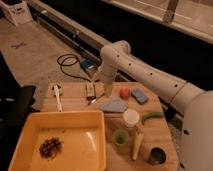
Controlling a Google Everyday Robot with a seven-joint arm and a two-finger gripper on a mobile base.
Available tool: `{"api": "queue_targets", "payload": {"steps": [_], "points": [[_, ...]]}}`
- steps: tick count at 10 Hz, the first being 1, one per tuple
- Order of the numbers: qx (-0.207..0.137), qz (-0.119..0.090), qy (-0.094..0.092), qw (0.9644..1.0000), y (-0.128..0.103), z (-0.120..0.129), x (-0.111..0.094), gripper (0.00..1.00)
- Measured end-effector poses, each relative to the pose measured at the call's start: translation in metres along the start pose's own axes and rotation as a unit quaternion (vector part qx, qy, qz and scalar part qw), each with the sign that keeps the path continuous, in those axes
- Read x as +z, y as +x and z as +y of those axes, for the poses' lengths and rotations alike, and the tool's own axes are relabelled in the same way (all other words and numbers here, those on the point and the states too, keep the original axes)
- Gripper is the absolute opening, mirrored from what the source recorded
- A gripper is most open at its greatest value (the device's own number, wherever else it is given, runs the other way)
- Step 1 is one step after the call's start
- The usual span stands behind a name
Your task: Place brush in tray
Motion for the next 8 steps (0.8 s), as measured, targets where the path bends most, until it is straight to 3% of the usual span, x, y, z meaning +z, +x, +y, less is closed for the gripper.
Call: {"api": "queue_targets", "payload": {"steps": [3,6,8], "points": [[-0.063,0.019,-0.038,0.9971,-0.028,-0.023,0.029,0.75],[-0.129,0.036,-0.066,0.9888,-0.063,-0.062,0.069,0.75],[-0.163,0.049,-0.074,0.9825,-0.074,-0.084,0.088,0.75]]}}
